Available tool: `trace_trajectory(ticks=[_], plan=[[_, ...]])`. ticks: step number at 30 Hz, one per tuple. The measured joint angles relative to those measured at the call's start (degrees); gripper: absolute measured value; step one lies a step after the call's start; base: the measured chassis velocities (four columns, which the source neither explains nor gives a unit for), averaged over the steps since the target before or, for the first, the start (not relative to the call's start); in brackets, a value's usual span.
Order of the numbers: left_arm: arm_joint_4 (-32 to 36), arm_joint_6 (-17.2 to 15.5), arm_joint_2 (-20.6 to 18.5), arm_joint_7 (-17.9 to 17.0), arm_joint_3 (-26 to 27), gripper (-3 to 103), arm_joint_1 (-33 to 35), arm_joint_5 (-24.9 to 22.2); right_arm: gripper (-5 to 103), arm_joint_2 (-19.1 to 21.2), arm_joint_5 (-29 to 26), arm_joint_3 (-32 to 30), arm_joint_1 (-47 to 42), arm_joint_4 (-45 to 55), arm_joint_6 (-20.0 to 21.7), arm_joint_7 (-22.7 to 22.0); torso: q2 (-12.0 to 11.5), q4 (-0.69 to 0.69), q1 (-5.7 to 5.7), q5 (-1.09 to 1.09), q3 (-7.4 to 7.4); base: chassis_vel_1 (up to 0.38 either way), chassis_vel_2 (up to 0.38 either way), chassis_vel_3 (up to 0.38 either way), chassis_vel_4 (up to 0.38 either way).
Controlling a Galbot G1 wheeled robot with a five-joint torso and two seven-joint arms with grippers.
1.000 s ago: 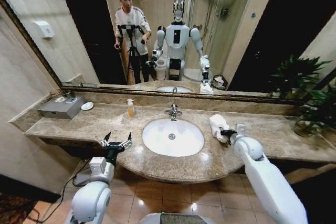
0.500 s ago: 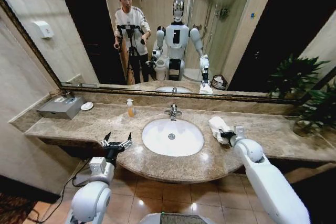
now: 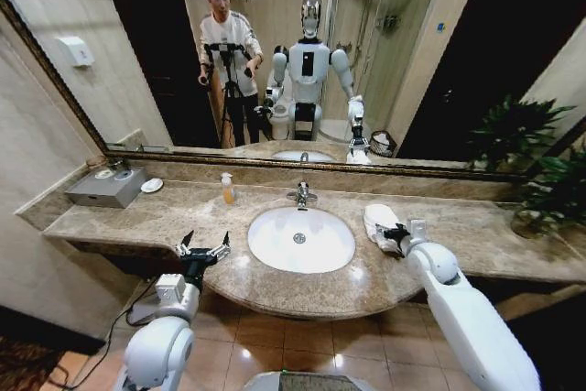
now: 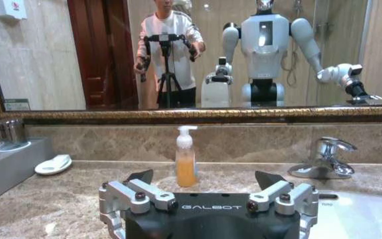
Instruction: Pick up the towel from the sink counter and wipe the mirror surface.
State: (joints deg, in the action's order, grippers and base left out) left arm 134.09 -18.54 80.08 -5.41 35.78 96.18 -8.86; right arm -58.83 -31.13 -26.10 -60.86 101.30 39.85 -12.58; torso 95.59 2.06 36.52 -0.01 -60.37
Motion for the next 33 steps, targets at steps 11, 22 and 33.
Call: trace_trajectory(ticks=[11,22,33], plan=[[0.0,0.0,0.0,0.0,0.0,100,0.0,0.0,100,-1.64,3.4,-2.06,-4.45,4.77,-10.27,1.16,0.0,-0.01,0.0,0.0,0.0,0.0,0.0,0.0,0.0],[0.0,0.0,0.0,0.0,0.0,100,0.0,0.0,100,-11.43,16.87,-8.19,-17.31,12.1,-31.15,9.37,0.0,-0.01,-0.01,0.01,0.01,0.0,0.0,0.0,0.0],[0.0,0.0,0.0,0.0,0.0,100,0.0,0.0,100,-18.19,18.45,-9.61,-22.23,13.62,-39.52,13.59,0.0,0.0,-0.01,-0.01,0.01,0.0,0.0,0.0,0.0]])
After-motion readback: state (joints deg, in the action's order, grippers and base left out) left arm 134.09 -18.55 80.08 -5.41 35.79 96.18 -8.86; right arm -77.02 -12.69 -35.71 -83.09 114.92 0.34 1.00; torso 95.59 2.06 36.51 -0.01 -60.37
